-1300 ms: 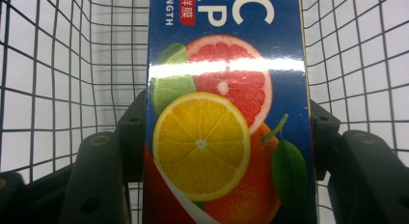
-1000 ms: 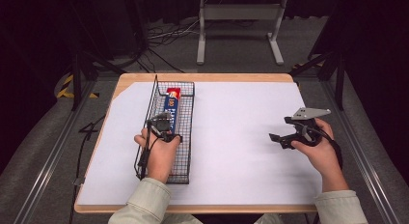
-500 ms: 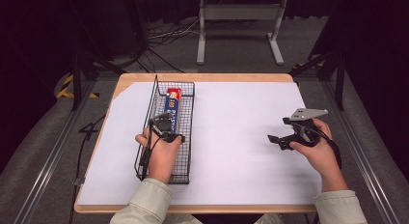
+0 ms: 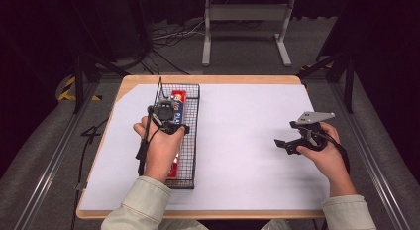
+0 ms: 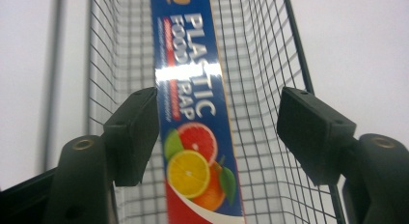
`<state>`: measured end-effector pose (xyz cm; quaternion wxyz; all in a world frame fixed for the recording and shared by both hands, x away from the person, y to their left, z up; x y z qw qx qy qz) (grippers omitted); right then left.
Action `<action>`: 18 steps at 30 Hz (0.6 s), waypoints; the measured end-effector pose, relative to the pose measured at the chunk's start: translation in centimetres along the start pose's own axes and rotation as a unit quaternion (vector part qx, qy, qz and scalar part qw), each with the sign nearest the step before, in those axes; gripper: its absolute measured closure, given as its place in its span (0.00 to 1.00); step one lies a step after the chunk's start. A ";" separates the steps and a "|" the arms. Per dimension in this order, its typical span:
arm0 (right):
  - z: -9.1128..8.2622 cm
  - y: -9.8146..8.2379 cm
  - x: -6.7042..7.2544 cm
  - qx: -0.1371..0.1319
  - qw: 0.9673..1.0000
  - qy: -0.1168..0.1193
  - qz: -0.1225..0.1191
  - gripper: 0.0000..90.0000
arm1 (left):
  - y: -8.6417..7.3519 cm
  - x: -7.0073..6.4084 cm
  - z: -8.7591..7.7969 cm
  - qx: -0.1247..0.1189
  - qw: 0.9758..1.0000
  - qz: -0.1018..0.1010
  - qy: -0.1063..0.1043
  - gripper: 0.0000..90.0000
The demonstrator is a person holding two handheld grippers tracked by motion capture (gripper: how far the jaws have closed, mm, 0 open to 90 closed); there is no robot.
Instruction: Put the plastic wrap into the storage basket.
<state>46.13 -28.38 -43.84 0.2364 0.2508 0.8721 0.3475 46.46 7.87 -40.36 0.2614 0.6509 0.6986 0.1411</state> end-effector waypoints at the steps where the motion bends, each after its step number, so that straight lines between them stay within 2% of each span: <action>1: 0.0 0.0 0.0 0.000 1.000 0.000 0.001 0.08 | 0.5 -0.1 -0.6 -0.006 1.000 0.011 -0.003 0.37; 3: -0.1 -0.1 -0.1 -0.001 1.000 0.001 0.003 0.08 | 0.9 -0.2 -1.2 0.000 1.000 0.021 -0.015 0.37; 5: -0.1 -0.1 -0.1 -0.001 1.000 0.001 0.003 0.08 | 1.4 0.0 -1.6 0.004 0.999 0.040 -0.018 0.37; 6: -0.1 -0.1 -0.1 -0.001 1.000 0.001 0.003 0.08 | 1.6 0.1 -1.8 0.006 0.998 0.051 -0.024 0.37; 7: -0.1 -0.1 -0.2 -0.001 1.000 0.000 0.004 0.08 | 1.9 0.1 -2.0 0.011 0.997 0.064 -0.041 0.36; 10: -0.2 -0.2 -0.1 -0.004 1.000 0.003 0.006 0.08 | 2.6 0.7 -2.2 0.012 0.995 0.078 -0.058 0.31; 12: -0.4 -0.3 -0.2 -0.006 1.000 0.002 0.007 0.08 | 3.1 1.3 -2.4 0.009 0.993 0.100 -0.063 0.31; 15: -0.6 -0.5 -0.4 -0.010 1.000 0.001 0.011 0.08 | 3.8 2.5 -2.9 -0.005 0.989 0.122 -0.087 0.30; 18: -0.9 -0.8 -0.7 -0.013 1.000 -0.002 0.018 0.08 | 4.2 4.3 -2.9 -0.019 0.984 0.155 -0.088 0.29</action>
Point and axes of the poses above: each handheld gripper's, and its own axes: z roughly forward along the jaws, y roughly out of its top, x roughly to its left, the point moved 9 cm from there along z, roughly forward along the jaws, and after that the axes turned 13 degrees about -z, right-handed, at the moved point
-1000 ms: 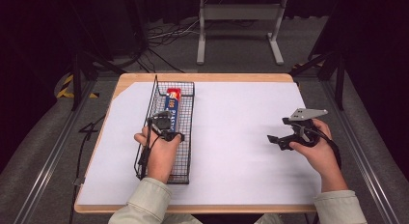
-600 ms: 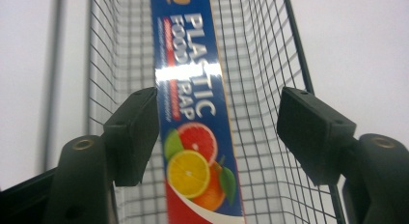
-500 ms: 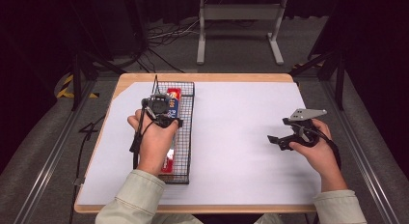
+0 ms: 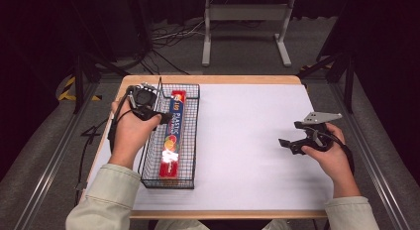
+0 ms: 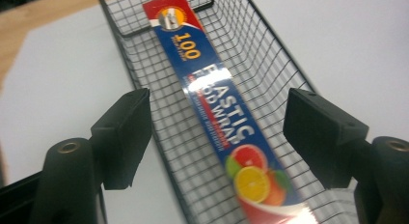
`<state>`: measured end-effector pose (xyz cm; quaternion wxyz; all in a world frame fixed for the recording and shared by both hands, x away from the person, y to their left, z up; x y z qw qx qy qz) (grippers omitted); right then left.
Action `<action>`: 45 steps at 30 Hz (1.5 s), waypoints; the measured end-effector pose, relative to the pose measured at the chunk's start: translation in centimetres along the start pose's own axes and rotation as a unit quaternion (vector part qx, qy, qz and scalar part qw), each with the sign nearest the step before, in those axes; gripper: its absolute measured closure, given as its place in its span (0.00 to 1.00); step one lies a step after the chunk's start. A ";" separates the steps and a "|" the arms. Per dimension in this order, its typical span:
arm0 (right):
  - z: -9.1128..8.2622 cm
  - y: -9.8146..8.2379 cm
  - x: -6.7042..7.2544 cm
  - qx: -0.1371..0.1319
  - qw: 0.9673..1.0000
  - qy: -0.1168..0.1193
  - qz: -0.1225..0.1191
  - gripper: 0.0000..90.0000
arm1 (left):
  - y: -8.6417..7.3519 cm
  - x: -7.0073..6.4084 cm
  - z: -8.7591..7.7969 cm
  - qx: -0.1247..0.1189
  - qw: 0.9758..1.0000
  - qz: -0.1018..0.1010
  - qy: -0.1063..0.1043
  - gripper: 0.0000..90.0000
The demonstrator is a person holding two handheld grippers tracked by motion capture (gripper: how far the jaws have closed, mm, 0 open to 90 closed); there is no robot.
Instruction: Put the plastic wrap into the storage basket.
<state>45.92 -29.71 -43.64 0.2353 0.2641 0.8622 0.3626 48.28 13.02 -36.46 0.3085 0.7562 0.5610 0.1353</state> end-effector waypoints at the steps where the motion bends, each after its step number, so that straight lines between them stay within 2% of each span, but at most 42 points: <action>1: -0.1 -0.1 -0.1 -0.002 1.000 0.001 0.002 0.08 | -0.1 0.7 0.0 -0.003 1.000 0.008 0.001 0.28; 3: -0.2 -0.2 -0.1 -0.004 1.000 0.001 0.007 0.08 | -0.7 2.2 0.2 -0.002 1.000 0.024 0.007 0.25; 4: -0.1 -0.3 -0.1 -0.004 1.000 0.001 0.006 0.08 | -0.9 2.6 0.2 -0.004 1.000 0.026 -0.001 0.24; 6: 0.0 -0.4 0.0 0.001 1.000 0.001 0.003 0.08 | -1.2 3.5 0.3 -0.013 0.999 0.028 -0.019 0.24; 7: 0.0 -0.4 0.0 0.001 1.000 0.001 0.003 0.08 | -1.2 3.5 0.3 -0.013 0.999 0.028 -0.019 0.24; 8: 0.1 -0.4 0.0 0.002 1.000 0.001 0.002 0.08 | -1.5 4.1 0.2 -0.014 0.999 0.028 -0.023 0.24; 12: 0.2 -0.4 0.0 0.002 1.000 -0.001 0.000 0.08 | -2.3 6.2 0.0 -0.030 0.999 0.026 -0.021 0.24; 14: 0.3 -0.6 -0.1 0.003 1.000 -0.002 0.002 0.08 | -3.2 7.5 0.3 -0.042 0.999 0.003 -0.028 0.23; 15: 0.4 -0.7 -0.2 0.005 1.000 -0.003 0.003 0.08 | -3.2 7.5 0.3 -0.042 0.999 0.003 -0.028 0.22; 19: 0.6 -1.0 -0.3 0.008 1.000 -0.005 0.007 0.08 | -4.9 9.3 1.3 -0.049 0.998 -0.020 -0.031 0.21; 23: 0.8 -1.4 -0.5 0.011 1.000 -0.008 0.011 0.08 | -6.6 10.7 2.2 -0.042 0.999 -0.023 -0.016 0.21; 24: 0.9 -1.5 -0.5 0.012 1.000 -0.008 0.012 0.08 | -6.8 10.9 2.4 -0.044 0.999 -0.025 -0.013 0.21; 27: 1.1 -1.8 -0.6 0.016 1.000 -0.008 0.016 0.08 | -7.3 10.9 2.9 -0.048 0.998 -0.033 -0.024 0.21; 29: 1.4 -1.9 -0.7 0.018 1.000 -0.010 0.016 0.08 | -7.7 11.2 3.3 -0.050 0.998 -0.030 -0.014 0.21; 31: 1.5 -2.1 -0.6 0.021 1.000 -0.009 0.013 0.08 | -8.1 11.5 3.5 -0.056 0.998 -0.032 -0.015 0.21; 32: 1.6 -2.1 -0.6 0.020 1.000 -0.010 0.013 0.08 | -8.4 11.5 3.6 -0.065 0.997 -0.043 -0.029 0.22; 34: 1.7 -2.2 -0.6 0.022 1.000 -0.008 0.013 0.08 | -9.0 11.7 3.9 -0.070 0.995 -0.055 -0.042 0.23; 37: 1.8 -2.4 -0.6 0.021 1.000 -0.005 0.021 0.08 | -10.1 11.8 4.6 -0.066 0.996 -0.050 -0.038 0.23; 41: 2.0 -2.8 -0.7 0.025 0.999 -0.008 0.027 0.08 | -10.6 11.9 5.1 -0.061 0.996 -0.046 -0.035 0.23; 44: 2.1 -2.9 -0.6 0.028 0.999 -0.006 0.032 0.08 | -11.1 12.0 5.6 -0.057 0.996 -0.053 -0.034 0.22; 45: 2.1 -2.9 -0.5 0.027 0.999 0.000 0.038 0.08 | -11.3 12.2 5.9 -0.052 0.997 -0.048 -0.028 0.22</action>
Point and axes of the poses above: each handheld gripper's, and its own axes: z roughly forward along the jaws, y roughly out of its top, x roughly to its left, the point moved 9 cm from there along z, roughly forward along the jaws, and after that the axes turned 13 degrees about -z, right-handed, at the moved point
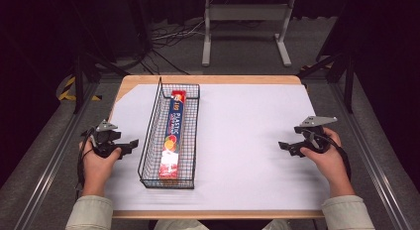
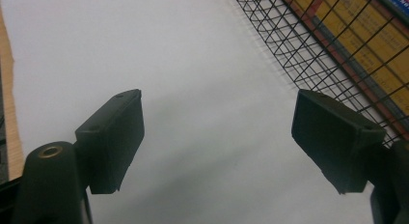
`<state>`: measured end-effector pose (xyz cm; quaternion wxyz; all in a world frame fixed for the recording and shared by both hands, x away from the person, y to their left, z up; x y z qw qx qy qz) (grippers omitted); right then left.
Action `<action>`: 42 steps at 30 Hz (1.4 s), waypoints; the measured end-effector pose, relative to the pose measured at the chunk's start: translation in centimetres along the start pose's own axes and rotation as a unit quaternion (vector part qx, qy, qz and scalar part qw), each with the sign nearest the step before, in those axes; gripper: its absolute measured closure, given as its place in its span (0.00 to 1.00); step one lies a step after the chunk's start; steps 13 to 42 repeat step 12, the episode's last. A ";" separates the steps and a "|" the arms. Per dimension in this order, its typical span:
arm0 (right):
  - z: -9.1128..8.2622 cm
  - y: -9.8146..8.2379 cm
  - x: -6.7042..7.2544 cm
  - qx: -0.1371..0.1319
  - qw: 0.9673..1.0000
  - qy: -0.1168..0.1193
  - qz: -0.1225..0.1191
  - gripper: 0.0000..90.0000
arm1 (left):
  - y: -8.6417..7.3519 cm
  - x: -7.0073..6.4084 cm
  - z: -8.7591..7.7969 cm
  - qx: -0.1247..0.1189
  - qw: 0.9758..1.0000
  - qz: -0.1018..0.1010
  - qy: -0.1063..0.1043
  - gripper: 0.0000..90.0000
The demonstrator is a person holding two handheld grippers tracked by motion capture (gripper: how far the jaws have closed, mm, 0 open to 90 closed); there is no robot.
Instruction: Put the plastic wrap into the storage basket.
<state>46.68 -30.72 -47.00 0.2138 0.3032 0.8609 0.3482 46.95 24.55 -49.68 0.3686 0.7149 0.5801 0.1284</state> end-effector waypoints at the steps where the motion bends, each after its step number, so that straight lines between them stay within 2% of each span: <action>1: 0.0 0.0 0.0 0.000 1.000 0.001 0.002 0.08 | -0.2 0.0 0.1 0.003 1.000 0.000 0.006 0.22; 3: -0.1 -0.2 -0.1 0.003 1.000 -0.004 0.002 0.08 | -0.5 0.0 0.4 0.014 1.000 0.005 0.009 0.21; 7: -0.1 -0.4 -0.3 0.003 1.000 -0.005 0.004 0.08 | -0.6 -0.1 0.5 0.013 1.000 -0.007 -0.002 0.21; 8: -0.1 -0.4 -0.2 0.003 1.000 -0.003 0.005 0.08 | -0.6 -0.1 0.6 0.016 1.000 -0.004 -0.001 0.21; 10: 0.0 -0.3 -0.3 0.003 1.000 -0.004 0.004 0.08 | -0.6 -0.1 0.6 0.014 1.000 -0.003 0.005 0.21; 12: -0.1 -0.3 -0.3 0.001 1.000 -0.005 0.004 0.08 | -0.6 -0.1 0.5 0.012 1.000 -0.008 0.002 0.21; 42: -0.1 -0.3 -0.3 0.001 1.000 -0.005 0.004 0.08 | -0.6 -0.1 0.5 0.012 1.000 -0.008 0.002 0.21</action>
Point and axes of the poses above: each handheld gripper's, and its own axes: z roughly forward along the jaws, y roughly out of its top, x roughly to its left, the point moved 9 cm from there along z, roughly forward along the jaws, and after that the axes turned 13 degrees about -z, right-handed, at the moved point
